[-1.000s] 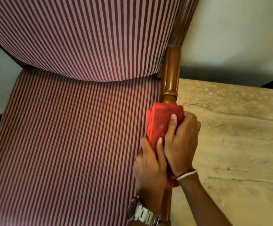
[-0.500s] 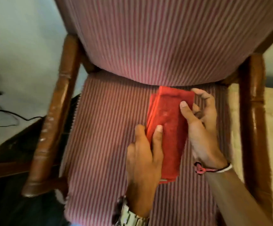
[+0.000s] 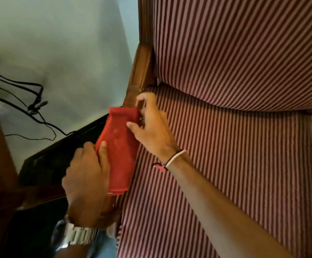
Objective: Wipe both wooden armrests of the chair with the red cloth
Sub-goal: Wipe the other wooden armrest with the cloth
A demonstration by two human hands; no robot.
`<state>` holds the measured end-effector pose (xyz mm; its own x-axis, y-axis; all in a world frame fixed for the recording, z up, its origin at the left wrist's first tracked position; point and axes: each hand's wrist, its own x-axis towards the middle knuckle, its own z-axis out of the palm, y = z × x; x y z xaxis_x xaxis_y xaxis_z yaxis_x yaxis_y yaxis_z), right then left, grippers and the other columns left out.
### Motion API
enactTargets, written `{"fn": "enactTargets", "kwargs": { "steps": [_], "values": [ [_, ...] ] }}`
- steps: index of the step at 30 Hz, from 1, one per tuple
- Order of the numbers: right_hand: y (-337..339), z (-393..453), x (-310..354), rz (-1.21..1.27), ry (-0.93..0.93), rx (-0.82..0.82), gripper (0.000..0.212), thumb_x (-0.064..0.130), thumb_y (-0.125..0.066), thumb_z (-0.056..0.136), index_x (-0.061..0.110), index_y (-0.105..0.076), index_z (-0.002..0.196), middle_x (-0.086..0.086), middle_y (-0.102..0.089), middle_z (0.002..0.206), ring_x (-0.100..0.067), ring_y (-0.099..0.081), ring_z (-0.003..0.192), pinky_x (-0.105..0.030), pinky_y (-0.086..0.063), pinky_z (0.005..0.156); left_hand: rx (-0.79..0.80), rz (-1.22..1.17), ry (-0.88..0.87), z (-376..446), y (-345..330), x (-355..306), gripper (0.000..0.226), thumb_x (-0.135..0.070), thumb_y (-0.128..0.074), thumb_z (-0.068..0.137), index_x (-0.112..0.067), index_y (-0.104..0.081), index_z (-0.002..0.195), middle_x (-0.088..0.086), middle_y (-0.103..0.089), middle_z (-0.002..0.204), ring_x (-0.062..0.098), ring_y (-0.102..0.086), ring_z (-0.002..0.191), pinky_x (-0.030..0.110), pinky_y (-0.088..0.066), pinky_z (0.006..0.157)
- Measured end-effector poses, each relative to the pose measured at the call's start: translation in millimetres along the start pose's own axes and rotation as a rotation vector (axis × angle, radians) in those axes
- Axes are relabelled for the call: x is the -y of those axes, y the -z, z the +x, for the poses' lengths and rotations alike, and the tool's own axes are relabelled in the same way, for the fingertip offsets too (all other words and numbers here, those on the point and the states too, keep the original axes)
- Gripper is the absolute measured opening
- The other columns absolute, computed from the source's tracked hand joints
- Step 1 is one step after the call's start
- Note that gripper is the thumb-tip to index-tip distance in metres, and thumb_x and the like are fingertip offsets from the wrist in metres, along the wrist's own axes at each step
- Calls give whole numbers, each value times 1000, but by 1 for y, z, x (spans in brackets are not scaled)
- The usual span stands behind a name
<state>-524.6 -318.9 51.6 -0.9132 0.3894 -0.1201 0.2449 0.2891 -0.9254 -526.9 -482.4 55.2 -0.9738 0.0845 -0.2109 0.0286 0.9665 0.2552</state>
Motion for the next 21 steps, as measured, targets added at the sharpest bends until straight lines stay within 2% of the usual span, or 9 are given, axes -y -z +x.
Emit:
{"fn": "enactTargets", "kwargs": {
  "steps": [2, 3, 6, 7, 9, 11, 12, 15, 21],
  "values": [
    [-5, -5, -20, -70, -60, 33, 64, 21, -66, 97, 19, -30, 150, -14, -64, 131, -24, -65, 117, -40, -59, 97, 35, 43, -7, 2, -12, 4, 48, -50, -25, 101, -11, -49, 116, 17, -54, 114, 34, -55, 98, 46, -42, 76],
    [-3, -10, -32, -122, -53, -17, 65, 29, -64, 99, 20, -28, 153, -12, -57, 143, -24, -58, 131, -40, -53, 107, 5, 58, -36, 2, -16, 4, 48, -46, -28, 102, -9, -47, 125, 20, -53, 122, 36, -55, 105, 49, -44, 80],
    [8, -38, -82, -441, 30, -255, 60, 43, -50, 104, 14, -35, 154, -11, -46, 156, -21, -44, 145, -32, -39, 117, -92, 58, -200, 2, -20, 0, 48, -33, -35, 104, -8, -38, 144, 25, -43, 145, 42, -47, 130, 56, -45, 101],
    [9, -50, -102, -571, 17, -260, 61, 45, -47, 105, 12, -37, 155, -14, -43, 160, -24, -40, 149, -37, -37, 121, -114, 47, -296, 1, -21, -2, 48, -31, -35, 104, -8, -37, 146, 25, -40, 149, 43, -45, 135, 58, -44, 106],
    [6, -71, -144, -791, -52, -94, 67, 51, -43, 105, 12, -32, 159, -19, -24, 169, -32, -21, 158, -49, -26, 127, -126, 86, -497, 3, -26, -6, 48, -27, -35, 107, -4, -38, 149, 27, -37, 155, 44, -41, 142, 57, -38, 113],
    [-1, -87, -182, -935, -48, 87, 73, 57, -38, 104, 14, -22, 162, -18, -8, 172, -32, -6, 161, -54, -19, 128, -82, 206, -637, 7, -33, -9, 53, -28, -35, 106, 0, -34, 152, 28, -31, 161, 43, -32, 149, 52, -27, 119],
    [-4, -91, -196, -971, -29, 116, 75, 59, -35, 104, 16, -18, 163, -16, -5, 172, -31, -3, 161, -55, -17, 129, -42, 276, -680, 11, -35, -10, 58, -30, -33, 105, 1, -30, 154, 27, -25, 163, 42, -26, 152, 51, -22, 121],
    [-9, -89, -219, -998, 14, 56, 77, 63, -30, 103, 20, -14, 164, -15, -7, 173, -28, -2, 162, -51, -11, 131, 26, 391, -766, 24, -44, -4, 63, -31, -30, 105, -1, -17, 158, 24, -13, 167, 38, -14, 155, 51, -14, 125],
    [-13, -90, -231, -1039, 61, -20, 76, 63, -33, 102, 19, -20, 163, -16, -15, 172, -28, -9, 161, -49, -13, 131, -22, 310, -804, 79, -54, -43, 65, -30, -33, 106, -8, -5, 160, 17, -4, 170, 32, -4, 158, 52, -13, 127]
  ]
}}
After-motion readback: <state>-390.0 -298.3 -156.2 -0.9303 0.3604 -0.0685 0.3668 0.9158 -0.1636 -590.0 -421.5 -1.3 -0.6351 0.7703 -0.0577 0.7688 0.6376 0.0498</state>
